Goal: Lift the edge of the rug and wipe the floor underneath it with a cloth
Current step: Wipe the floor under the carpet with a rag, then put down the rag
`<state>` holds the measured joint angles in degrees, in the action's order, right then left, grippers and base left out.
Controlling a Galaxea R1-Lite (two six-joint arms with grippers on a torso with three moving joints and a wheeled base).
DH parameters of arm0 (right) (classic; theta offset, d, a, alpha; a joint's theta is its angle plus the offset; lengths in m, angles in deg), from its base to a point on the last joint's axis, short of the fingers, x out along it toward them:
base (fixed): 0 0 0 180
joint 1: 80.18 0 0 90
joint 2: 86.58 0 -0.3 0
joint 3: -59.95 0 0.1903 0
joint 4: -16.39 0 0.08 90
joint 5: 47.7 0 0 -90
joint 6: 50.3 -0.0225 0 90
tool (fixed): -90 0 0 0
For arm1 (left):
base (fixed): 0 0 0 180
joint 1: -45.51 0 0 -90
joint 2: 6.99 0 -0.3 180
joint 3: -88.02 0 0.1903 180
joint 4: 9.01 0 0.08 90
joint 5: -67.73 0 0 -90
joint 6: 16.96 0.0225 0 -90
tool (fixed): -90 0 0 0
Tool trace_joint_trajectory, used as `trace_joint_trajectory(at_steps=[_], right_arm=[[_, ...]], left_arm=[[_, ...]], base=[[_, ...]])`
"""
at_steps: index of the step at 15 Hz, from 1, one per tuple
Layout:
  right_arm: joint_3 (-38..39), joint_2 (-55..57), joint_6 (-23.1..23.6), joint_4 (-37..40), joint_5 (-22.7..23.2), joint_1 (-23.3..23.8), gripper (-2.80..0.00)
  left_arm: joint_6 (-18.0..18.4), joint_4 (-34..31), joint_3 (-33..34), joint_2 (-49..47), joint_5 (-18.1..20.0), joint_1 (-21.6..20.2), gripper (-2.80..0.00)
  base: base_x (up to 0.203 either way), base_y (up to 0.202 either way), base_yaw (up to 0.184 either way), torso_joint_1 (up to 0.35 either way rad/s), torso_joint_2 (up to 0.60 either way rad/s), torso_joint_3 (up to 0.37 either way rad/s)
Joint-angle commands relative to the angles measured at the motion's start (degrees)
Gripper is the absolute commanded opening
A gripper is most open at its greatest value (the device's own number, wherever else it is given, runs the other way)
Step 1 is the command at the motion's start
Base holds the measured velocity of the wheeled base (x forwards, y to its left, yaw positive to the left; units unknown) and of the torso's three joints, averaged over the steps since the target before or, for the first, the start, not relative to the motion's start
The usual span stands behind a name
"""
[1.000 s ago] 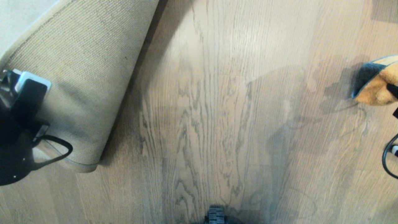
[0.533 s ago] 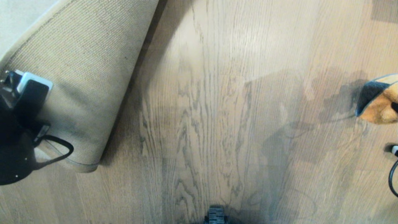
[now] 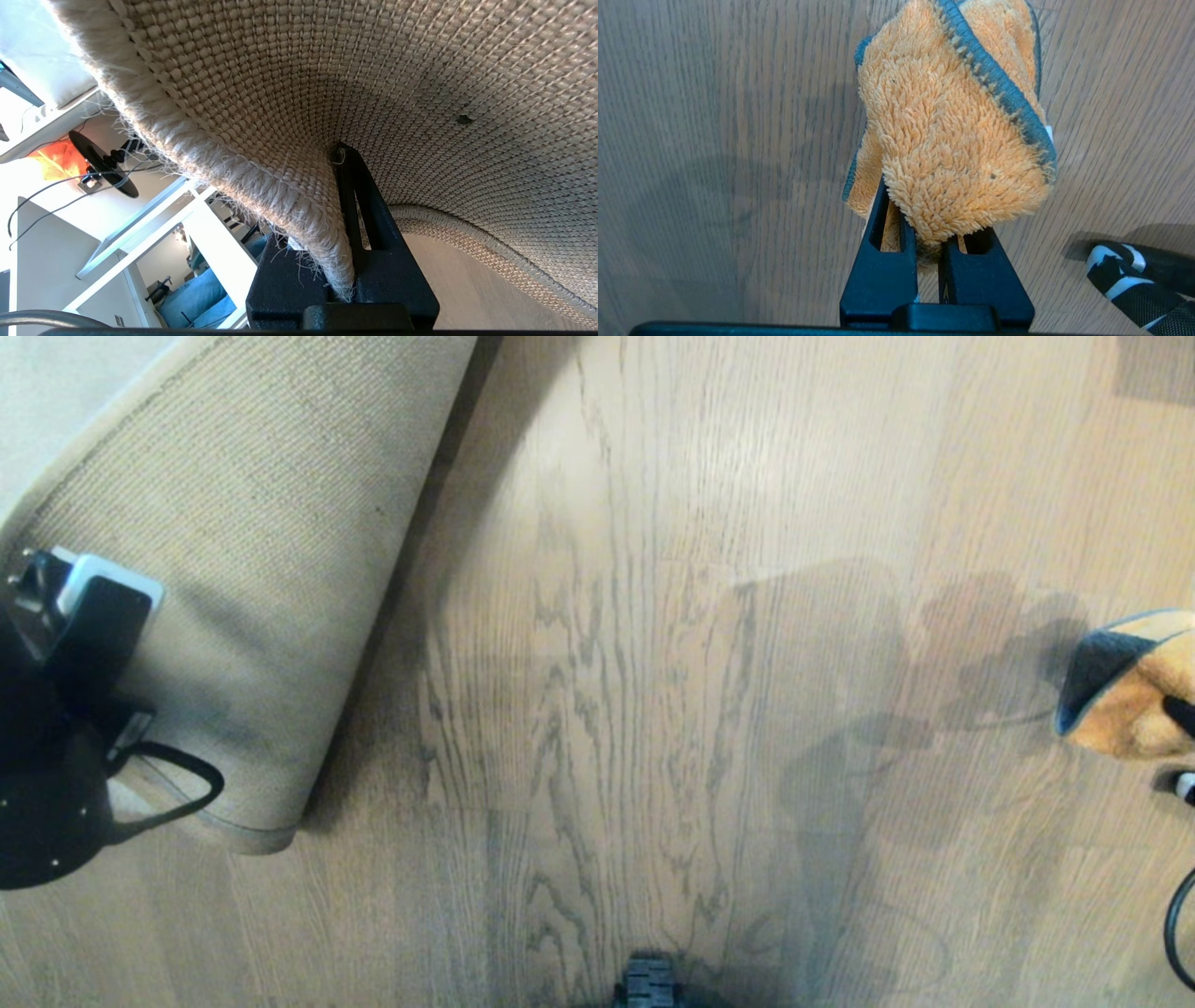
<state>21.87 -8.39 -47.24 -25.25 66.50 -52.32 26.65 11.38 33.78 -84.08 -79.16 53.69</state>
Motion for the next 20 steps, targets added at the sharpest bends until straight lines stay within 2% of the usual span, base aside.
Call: trace_joint_trajectory(at_steps=[1,4,5,6,20], right_arm=[[0.47,-0.32,0.03,-0.37,0.23,-0.01,-2.80],[0.79,-0.50,0.02,-0.28,1.86,-0.01,-2.80],[1.06,-0.50,0.02,-0.37,1.99,-0.01,-1.50],[1.34,-0.50,0.02,-0.30,1.99,-0.01,0.00],[2.67,-0.41,0.19,-0.64,3.57,-0.01,0.00]], left_arm=[[0.25,0.27,0.02,-0.07,-0.32,-0.01,-2.80],[0.25,0.27,0.02,-0.07,-0.32,-0.01,-2.80],[0.25,0.27,-0.07,-0.07,-0.32,-0.01,-2.80],[0.25,0.29,-0.07,-0.07,-0.32,-0.01,-2.80],[0.16,0.36,-0.60,-1.39,-0.32,-0.18,-2.80]], base=[[0.000,0.000,0.000,0.000,0.00,0.000],[0.000,0.000,0.000,0.000,0.00,0.000],[0.000,0.000,0.000,0.000,0.00,0.000],[0.000,0.000,0.000,0.000,0.00,0.000],[0.000,0.000,0.000,0.000,0.00,0.000]])
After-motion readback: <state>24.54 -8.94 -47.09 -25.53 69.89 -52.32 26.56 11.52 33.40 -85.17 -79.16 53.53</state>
